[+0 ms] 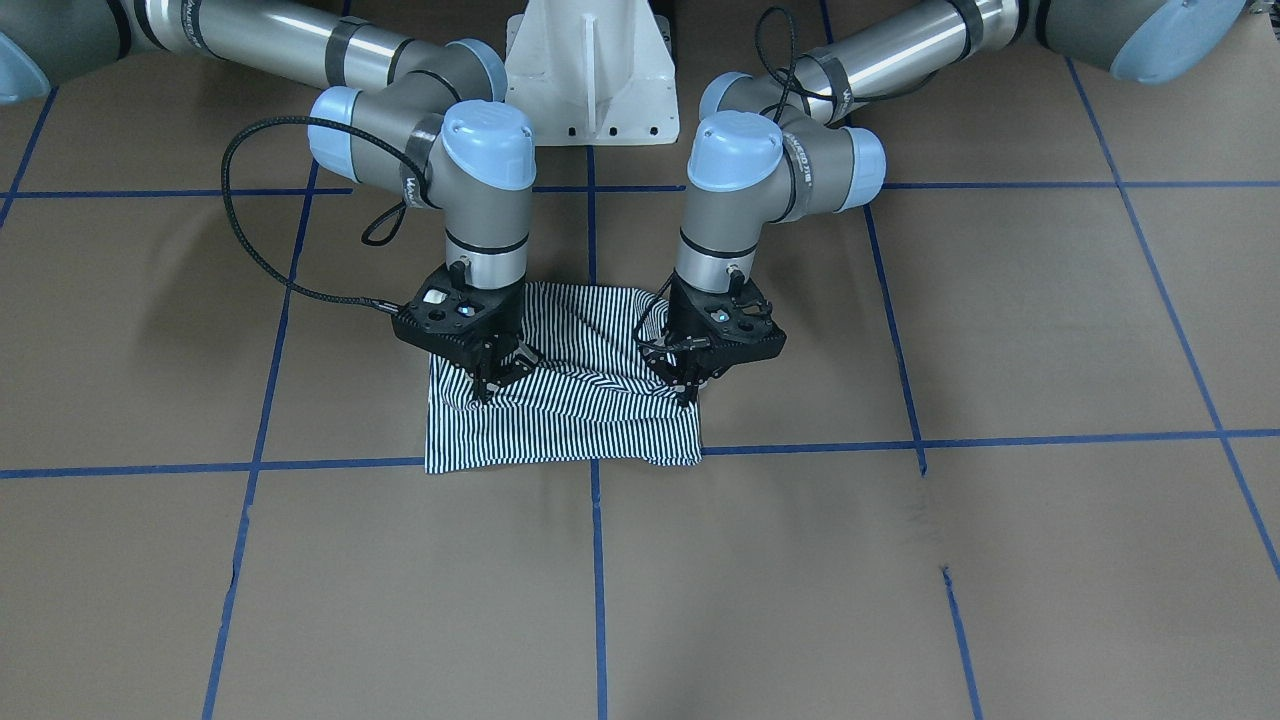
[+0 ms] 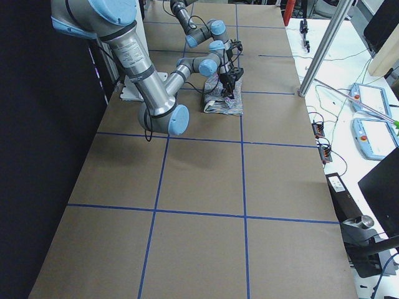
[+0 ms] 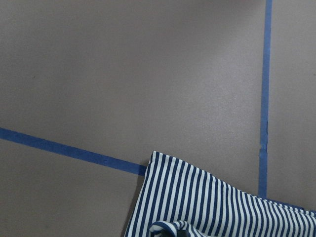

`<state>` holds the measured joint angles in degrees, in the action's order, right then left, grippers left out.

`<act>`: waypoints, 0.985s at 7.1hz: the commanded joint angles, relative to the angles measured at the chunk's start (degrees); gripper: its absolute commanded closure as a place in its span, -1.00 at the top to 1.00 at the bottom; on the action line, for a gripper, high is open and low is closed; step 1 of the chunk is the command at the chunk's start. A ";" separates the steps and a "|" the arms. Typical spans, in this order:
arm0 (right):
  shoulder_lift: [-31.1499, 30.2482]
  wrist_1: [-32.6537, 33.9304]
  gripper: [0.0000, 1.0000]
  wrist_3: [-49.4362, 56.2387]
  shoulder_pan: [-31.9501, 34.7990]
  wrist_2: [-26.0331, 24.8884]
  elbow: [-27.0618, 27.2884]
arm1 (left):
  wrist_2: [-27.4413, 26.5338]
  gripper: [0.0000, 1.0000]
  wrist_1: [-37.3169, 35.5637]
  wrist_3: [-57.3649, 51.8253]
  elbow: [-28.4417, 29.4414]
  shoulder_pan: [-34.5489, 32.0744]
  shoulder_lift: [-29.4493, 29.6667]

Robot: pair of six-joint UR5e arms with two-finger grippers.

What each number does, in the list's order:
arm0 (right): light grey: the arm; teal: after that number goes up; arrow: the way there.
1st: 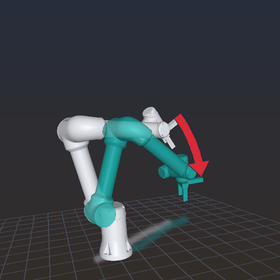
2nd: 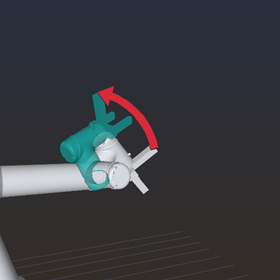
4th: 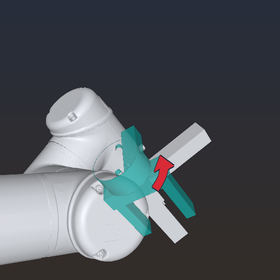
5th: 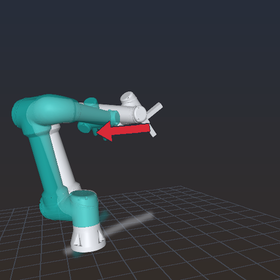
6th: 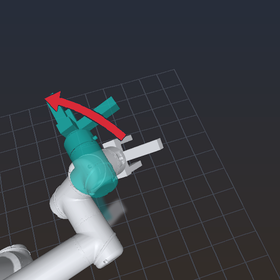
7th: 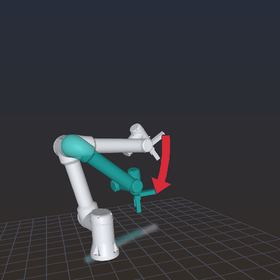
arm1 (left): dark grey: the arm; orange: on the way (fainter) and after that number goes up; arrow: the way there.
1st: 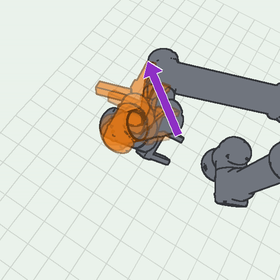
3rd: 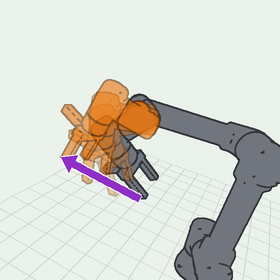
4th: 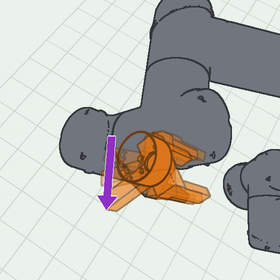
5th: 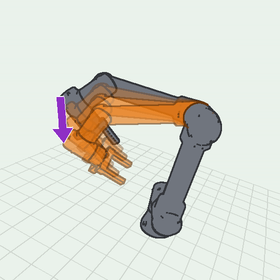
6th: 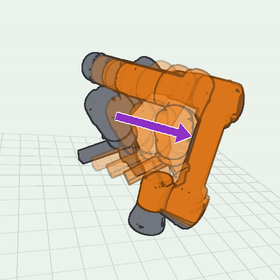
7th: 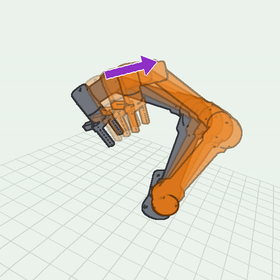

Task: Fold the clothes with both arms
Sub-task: 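Lay the folded edge down with both grippers and release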

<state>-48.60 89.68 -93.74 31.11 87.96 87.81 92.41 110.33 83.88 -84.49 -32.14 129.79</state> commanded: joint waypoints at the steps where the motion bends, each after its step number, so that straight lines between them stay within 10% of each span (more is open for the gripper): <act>1: 0.79 -2.21 0.99 4.15 0.18 -0.07 -1.58 | 0.22 0.99 0.06 -8.82 -1.19 -0.20 -0.85; 4: 2.98 -2.23 1.00 11.20 0.01 2.21 -1.06 | 11.87 1.00 0.14 -25.76 -10.51 -7.83 -7.26; 7: 2.38 -1.79 1.00 20.32 -5.79 -0.68 -2.02 | 11.82 1.00 0.23 -25.43 -10.43 -7.76 -7.27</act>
<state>-45.87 87.76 -77.04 27.31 88.39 86.24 104.05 110.50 58.59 -94.92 -39.86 122.59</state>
